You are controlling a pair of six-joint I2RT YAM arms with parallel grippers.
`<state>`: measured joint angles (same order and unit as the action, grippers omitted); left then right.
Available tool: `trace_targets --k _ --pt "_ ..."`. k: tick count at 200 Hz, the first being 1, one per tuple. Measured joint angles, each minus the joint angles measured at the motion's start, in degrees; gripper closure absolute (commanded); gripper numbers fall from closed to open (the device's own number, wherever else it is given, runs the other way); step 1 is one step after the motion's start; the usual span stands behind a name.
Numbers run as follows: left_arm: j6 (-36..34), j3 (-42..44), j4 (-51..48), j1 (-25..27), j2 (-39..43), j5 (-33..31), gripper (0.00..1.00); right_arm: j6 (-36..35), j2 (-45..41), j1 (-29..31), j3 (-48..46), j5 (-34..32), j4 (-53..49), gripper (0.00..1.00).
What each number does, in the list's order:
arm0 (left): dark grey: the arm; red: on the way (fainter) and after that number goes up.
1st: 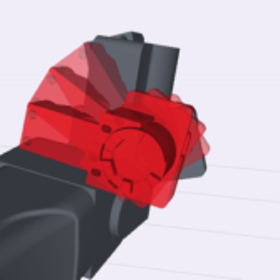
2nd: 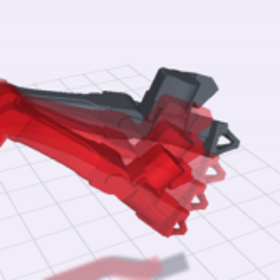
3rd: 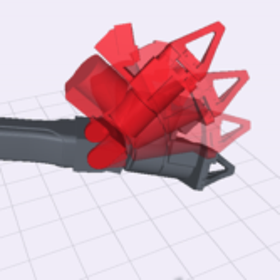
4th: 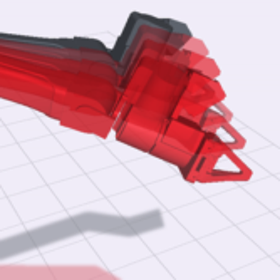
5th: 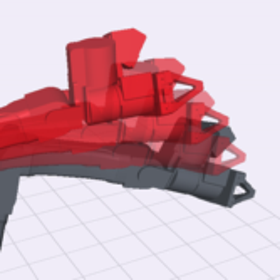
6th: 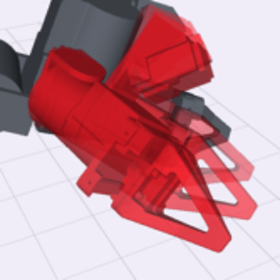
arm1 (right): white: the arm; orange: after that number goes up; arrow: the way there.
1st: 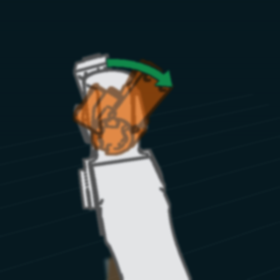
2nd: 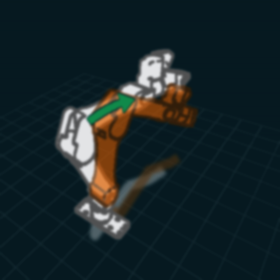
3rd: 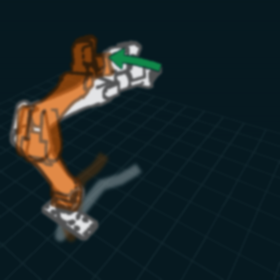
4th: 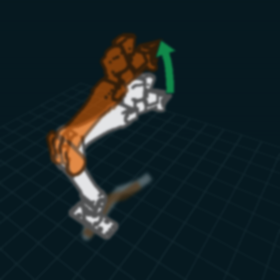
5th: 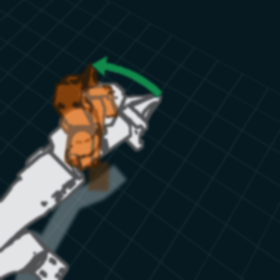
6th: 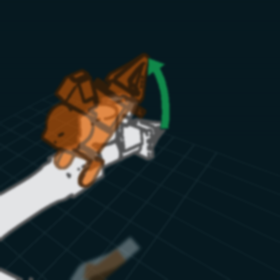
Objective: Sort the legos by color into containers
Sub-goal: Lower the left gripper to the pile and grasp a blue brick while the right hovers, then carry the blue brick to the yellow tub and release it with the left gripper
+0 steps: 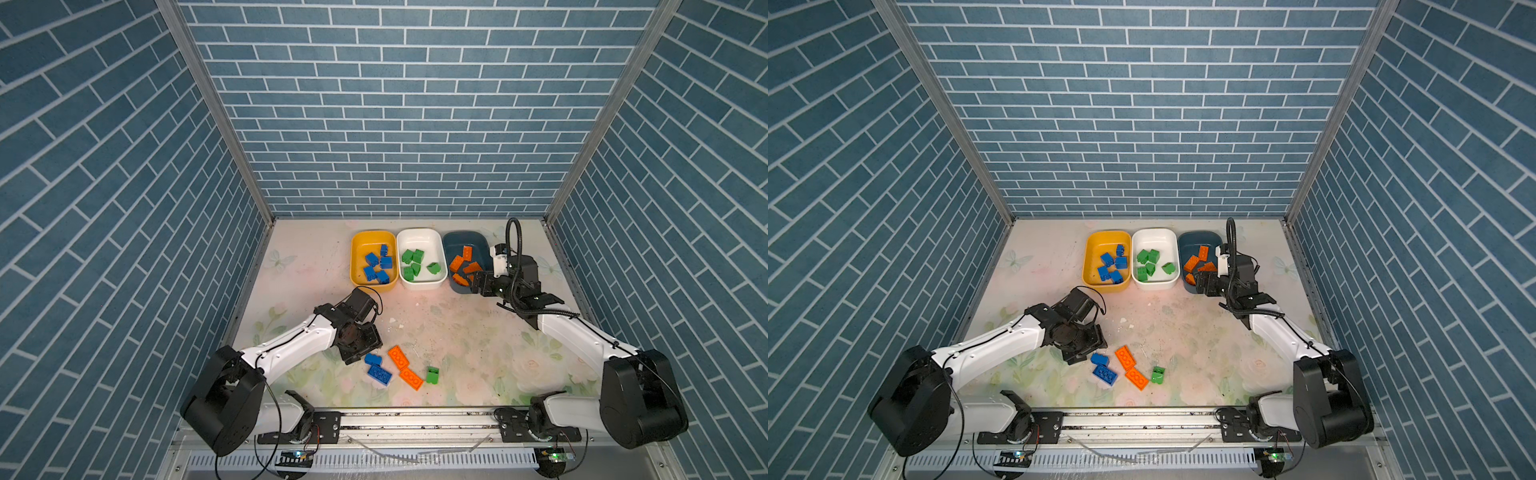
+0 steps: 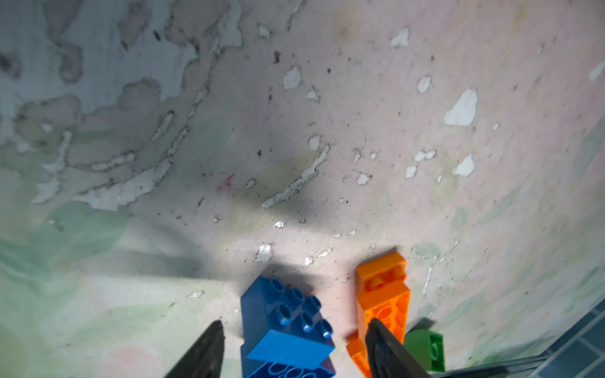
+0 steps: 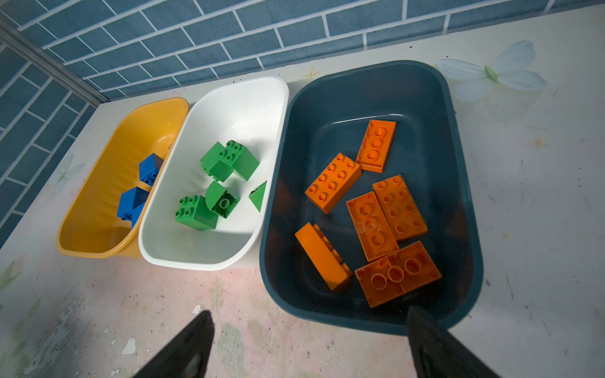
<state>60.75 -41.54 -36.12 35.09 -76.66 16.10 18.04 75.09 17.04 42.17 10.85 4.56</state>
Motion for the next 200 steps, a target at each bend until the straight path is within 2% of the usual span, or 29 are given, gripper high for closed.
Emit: trace_targets --k 33,63,132,156,200 --pt "1.2 0.3 0.4 0.0 -2.0 0.8 0.39 -0.3 -0.1 0.2 0.0 1.7 0.6 0.09" --pt "1.6 0.4 0.4 0.2 -2.2 1.4 0.40 -3.8 -0.4 1.3 -0.1 6.8 1.6 0.08" --pt "1.6 0.3 1.0 1.0 -6.6 2.9 0.57 -16.1 0.3 12.5 -0.1 12.5 2.4 0.08" --pt "1.5 0.1 1.0 1.1 -6.6 2.8 0.59 -19.1 1.3 14.5 -0.1 13.8 2.4 0.07" --pt "0.7 -1.9 1.1 1.2 -8.2 2.0 0.73 -22.2 2.2 16.5 -0.1 14.1 2.4 0.07"
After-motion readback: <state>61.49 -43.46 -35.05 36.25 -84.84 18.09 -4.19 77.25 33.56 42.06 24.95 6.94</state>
